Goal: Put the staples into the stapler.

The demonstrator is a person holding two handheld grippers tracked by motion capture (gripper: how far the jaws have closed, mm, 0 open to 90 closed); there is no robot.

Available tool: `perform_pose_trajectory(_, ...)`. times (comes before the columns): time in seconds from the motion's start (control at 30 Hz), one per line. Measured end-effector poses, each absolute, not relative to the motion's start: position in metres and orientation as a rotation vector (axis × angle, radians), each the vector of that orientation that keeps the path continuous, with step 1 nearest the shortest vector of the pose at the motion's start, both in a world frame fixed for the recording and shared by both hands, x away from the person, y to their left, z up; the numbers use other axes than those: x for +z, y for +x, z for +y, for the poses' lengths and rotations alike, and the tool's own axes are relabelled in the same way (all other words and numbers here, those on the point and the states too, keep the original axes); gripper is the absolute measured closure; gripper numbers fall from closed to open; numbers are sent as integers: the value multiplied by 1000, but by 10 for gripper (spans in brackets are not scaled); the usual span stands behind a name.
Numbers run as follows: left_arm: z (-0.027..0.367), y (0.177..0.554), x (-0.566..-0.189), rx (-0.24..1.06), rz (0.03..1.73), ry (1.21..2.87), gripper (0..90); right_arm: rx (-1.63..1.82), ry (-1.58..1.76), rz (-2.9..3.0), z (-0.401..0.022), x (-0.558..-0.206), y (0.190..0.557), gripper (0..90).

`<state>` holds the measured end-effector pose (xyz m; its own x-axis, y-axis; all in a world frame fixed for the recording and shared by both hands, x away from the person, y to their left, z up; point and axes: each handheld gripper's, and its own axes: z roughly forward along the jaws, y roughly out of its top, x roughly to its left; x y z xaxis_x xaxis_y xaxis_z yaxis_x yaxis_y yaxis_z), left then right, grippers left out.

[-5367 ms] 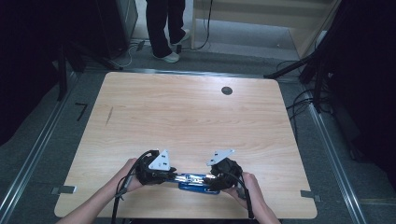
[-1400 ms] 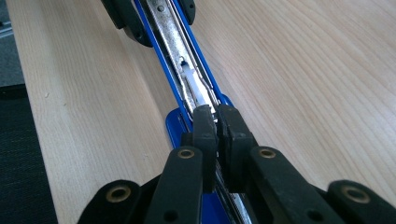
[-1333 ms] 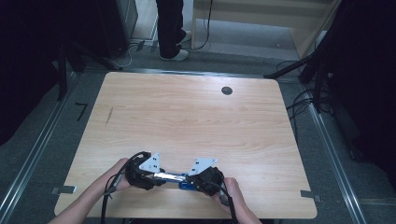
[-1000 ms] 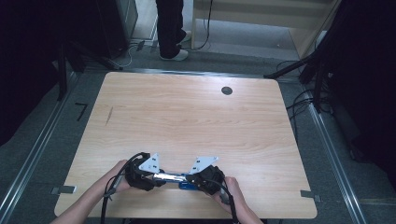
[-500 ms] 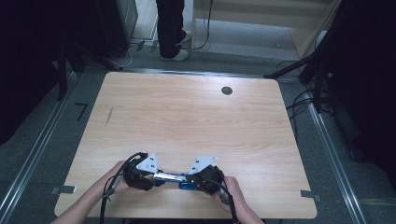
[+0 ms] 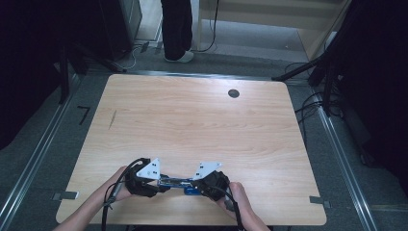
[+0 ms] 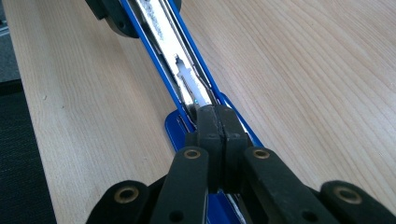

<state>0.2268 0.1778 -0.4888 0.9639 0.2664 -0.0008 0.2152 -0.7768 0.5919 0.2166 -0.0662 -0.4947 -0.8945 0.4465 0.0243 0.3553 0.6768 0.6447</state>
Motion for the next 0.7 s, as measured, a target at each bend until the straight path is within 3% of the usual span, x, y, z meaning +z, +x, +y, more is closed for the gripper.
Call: perform_pose_trajectory(0.7,176,227,-486,132,321,2473,629,1029,668,2750,-67,-495,217,900)
